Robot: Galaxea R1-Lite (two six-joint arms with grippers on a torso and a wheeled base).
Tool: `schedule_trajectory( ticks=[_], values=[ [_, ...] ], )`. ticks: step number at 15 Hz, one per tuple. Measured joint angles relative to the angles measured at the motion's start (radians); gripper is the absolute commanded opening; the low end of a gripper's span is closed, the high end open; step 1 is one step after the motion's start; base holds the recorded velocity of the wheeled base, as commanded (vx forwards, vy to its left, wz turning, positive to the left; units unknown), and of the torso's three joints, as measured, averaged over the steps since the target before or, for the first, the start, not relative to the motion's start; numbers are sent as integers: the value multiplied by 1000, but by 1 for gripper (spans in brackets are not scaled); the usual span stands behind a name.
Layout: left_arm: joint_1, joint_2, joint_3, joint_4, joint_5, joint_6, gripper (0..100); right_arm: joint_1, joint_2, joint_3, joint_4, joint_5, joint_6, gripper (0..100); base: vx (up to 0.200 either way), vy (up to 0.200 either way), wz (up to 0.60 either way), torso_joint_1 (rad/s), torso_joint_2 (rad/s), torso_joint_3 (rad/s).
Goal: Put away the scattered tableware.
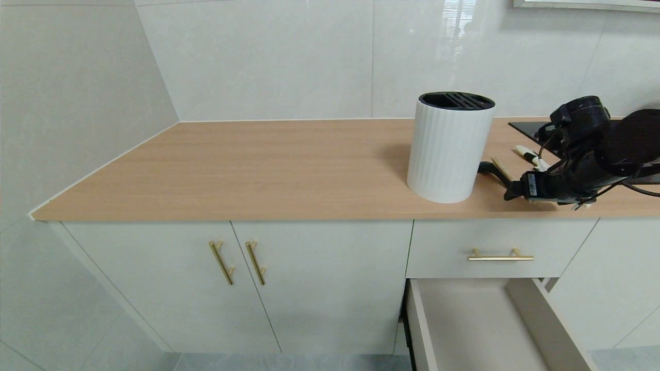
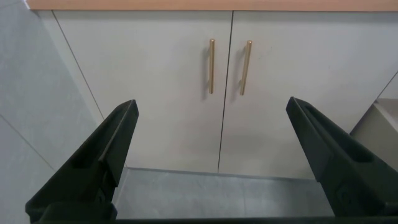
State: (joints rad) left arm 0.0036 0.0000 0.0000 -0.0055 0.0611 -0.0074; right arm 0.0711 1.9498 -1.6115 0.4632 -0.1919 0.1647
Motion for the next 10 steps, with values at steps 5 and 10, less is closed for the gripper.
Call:
schedule_trajectory(
  ticks=[5,10],
  values=[
    [0,0,0,0,0,0,100,-1,31,-6,-34,0,4,100,0,0,0,0,0,0],
    [0,0,0,0,0,0,100,0,34,-6,-36,3,5,0,0,0,0,0,0,0]
  ],
)
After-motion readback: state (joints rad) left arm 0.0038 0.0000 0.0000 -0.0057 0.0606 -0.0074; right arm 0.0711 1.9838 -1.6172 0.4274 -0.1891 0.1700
